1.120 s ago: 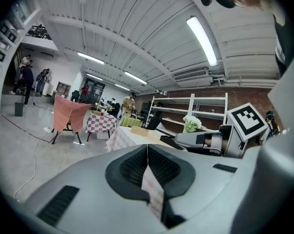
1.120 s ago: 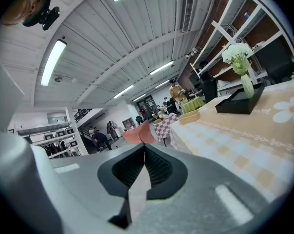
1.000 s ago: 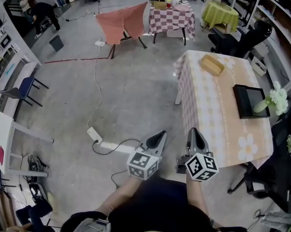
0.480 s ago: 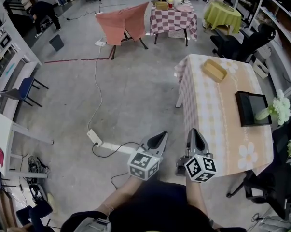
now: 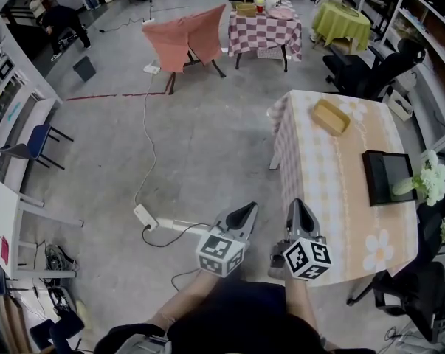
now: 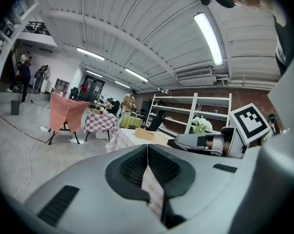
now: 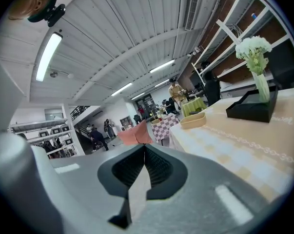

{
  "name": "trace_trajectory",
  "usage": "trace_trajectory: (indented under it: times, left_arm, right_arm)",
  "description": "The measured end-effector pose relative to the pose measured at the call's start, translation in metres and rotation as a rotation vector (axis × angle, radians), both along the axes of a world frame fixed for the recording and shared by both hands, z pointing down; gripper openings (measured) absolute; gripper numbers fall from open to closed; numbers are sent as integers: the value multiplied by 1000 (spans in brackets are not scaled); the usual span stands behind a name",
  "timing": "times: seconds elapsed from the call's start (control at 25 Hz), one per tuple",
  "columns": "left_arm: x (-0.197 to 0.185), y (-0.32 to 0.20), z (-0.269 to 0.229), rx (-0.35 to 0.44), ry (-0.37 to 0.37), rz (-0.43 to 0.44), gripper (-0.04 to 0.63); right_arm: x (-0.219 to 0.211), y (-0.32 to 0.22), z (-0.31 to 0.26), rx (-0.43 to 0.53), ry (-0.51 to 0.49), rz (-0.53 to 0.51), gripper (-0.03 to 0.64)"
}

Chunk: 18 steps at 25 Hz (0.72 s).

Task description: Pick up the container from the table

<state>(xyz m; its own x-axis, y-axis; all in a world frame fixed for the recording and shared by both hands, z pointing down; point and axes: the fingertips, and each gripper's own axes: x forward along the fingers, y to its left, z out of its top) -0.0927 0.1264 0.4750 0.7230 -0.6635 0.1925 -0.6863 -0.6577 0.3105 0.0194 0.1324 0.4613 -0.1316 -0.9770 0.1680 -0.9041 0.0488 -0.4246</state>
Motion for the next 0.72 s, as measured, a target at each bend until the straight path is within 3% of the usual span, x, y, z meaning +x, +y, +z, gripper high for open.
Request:
trace_trajectory:
  times: [0.72]
  left_arm:
    - [27, -90, -22, 9, -2, 73, 11]
  right_arm:
    - [23, -81, -17, -5, 2, 62, 5]
